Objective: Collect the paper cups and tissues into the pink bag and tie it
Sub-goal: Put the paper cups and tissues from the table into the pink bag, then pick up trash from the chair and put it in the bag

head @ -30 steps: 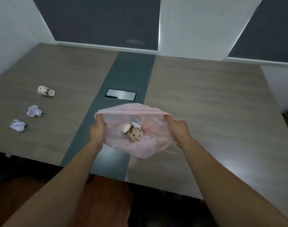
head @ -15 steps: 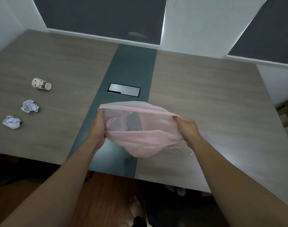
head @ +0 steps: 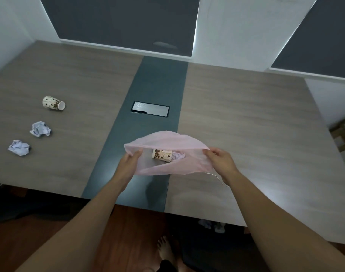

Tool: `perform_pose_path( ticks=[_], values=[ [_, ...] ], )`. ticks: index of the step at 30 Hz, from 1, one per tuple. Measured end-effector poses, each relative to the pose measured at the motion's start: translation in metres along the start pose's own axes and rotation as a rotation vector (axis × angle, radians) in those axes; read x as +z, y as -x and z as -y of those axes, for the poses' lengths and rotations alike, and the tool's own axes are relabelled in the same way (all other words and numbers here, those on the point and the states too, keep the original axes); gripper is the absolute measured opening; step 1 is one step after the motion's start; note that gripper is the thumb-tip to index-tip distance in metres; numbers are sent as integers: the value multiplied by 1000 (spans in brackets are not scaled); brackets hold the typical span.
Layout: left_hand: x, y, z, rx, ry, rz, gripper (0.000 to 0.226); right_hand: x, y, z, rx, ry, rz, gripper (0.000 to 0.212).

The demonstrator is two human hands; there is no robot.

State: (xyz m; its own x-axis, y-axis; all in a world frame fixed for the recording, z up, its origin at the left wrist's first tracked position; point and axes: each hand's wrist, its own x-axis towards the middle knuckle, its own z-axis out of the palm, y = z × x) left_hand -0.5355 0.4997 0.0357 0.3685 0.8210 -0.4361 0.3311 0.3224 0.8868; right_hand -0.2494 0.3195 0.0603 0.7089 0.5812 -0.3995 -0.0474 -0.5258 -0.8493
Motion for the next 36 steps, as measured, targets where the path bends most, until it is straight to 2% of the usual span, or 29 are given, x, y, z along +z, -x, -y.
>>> perform_pose_path(
  ticks=[1,2,4,5,6,9,11,13,17,20,22,24,26,27,28,30,32,36],
  values=[
    [-1,2,1,17,4,-2,25,-2,4,-1,0,-6,6,17],
    [-1,4,3,33,8,-11,37,-5,8,-2,-5,-12,15,19],
    [-4,7,5,40,-34,-63,82,-13,15,-5,-25,-27,40,24],
    [-5,9,4,45,-69,-104,99,-18,19,-7,-27,-36,58,30],
    [-5,12,4,77,-112,-152,105,-24,24,-8,-18,-36,74,38],
    [-2,32,5,267,-287,-339,99,-43,43,-17,20,34,107,55],
    [5,49,9,433,-409,-442,85,-57,60,-27,37,47,110,55],
    [17,68,14,602,-522,-458,72,-73,78,-40,51,60,110,52],
    [59,113,29,738,-614,-239,47,-109,120,-78,66,161,158,40],
    [91,152,49,722,-705,62,34,-133,154,-113,46,329,214,33],
    [110,179,67,643,-791,301,44,-148,181,-132,57,464,295,52],
    [127,208,85,514,-849,526,71,-161,208,-151,84,644,433,90],
    [142,233,104,398,-943,669,96,-171,230,-172,190,794,542,125],
    [149,244,114,361,-1024,705,102,-172,239,-185,238,866,557,133],
    [153,253,124,350,-1135,719,102,-172,247,-199,241,927,526,130],
    [159,268,143,371,-1332,687,85,-167,259,-227,133,1025,396,98],
    [162,279,154,357,-1332,623,71,-158,271,-246,41,1081,277,74],
    [169,284,159,339,-1298,543,57,-143,272,-259,46,1097,163,61]
  ],
)
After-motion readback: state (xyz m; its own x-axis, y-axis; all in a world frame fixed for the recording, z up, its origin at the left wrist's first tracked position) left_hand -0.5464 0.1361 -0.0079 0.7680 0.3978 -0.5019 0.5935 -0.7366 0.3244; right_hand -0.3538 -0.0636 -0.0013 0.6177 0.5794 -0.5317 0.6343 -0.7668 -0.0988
